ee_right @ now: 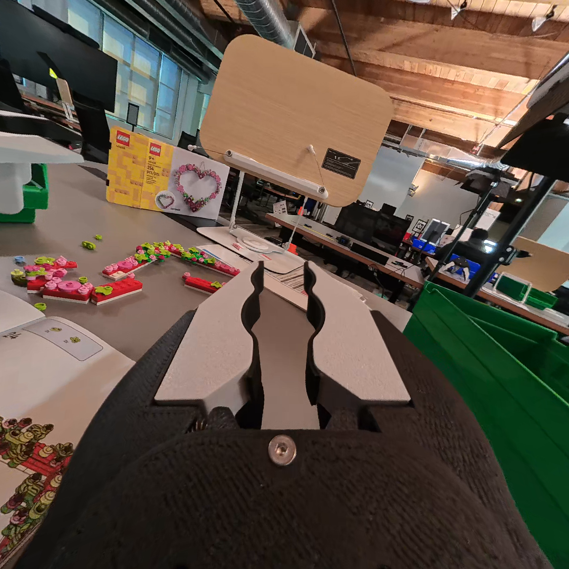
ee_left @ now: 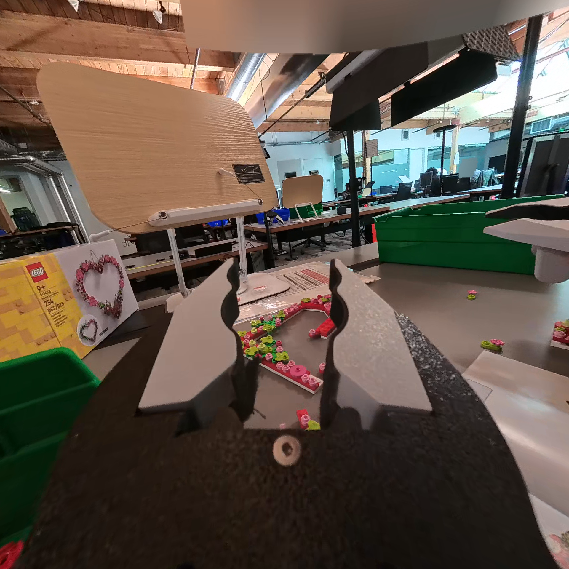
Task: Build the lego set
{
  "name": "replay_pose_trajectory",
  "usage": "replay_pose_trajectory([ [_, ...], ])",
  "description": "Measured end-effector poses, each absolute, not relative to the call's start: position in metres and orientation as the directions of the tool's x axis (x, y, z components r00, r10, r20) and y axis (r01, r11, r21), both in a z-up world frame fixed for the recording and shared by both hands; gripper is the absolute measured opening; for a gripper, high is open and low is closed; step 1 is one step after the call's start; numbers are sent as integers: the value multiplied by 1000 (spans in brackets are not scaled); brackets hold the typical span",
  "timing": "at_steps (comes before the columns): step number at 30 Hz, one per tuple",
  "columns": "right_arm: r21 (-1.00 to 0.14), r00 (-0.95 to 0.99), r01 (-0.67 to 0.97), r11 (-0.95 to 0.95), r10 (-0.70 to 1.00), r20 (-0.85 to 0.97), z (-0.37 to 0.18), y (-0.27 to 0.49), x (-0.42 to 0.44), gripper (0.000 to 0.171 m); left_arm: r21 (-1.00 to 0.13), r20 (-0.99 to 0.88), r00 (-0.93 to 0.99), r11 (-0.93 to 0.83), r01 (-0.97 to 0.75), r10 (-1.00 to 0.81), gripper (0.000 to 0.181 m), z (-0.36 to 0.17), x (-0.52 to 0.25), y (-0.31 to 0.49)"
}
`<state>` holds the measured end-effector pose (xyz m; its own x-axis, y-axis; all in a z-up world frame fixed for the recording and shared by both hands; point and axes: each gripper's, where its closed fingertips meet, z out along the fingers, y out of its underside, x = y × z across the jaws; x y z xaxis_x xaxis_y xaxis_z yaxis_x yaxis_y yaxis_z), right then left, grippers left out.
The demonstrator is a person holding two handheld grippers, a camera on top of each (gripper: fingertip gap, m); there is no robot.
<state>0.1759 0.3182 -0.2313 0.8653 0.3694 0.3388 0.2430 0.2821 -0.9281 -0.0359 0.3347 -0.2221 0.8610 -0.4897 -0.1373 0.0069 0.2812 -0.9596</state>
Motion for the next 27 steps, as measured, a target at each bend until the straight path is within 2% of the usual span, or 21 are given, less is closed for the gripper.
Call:
replay_pose_trajectory([
  [9,-944,843,166,285,455,286,-230,312,160,21,-952,-201,854,301,-55,-480,54,-224,-27,331],
  [23,-930,833,259,260,427,351,-239,327,159,19,-956,-206,834,289,-59,-512,52,-228,-24,340],
  [27,-939,844,239,247,425,327,-239,327,161,19,-958,-184,836,283,-36,-518,53,-227,-27,339],
])
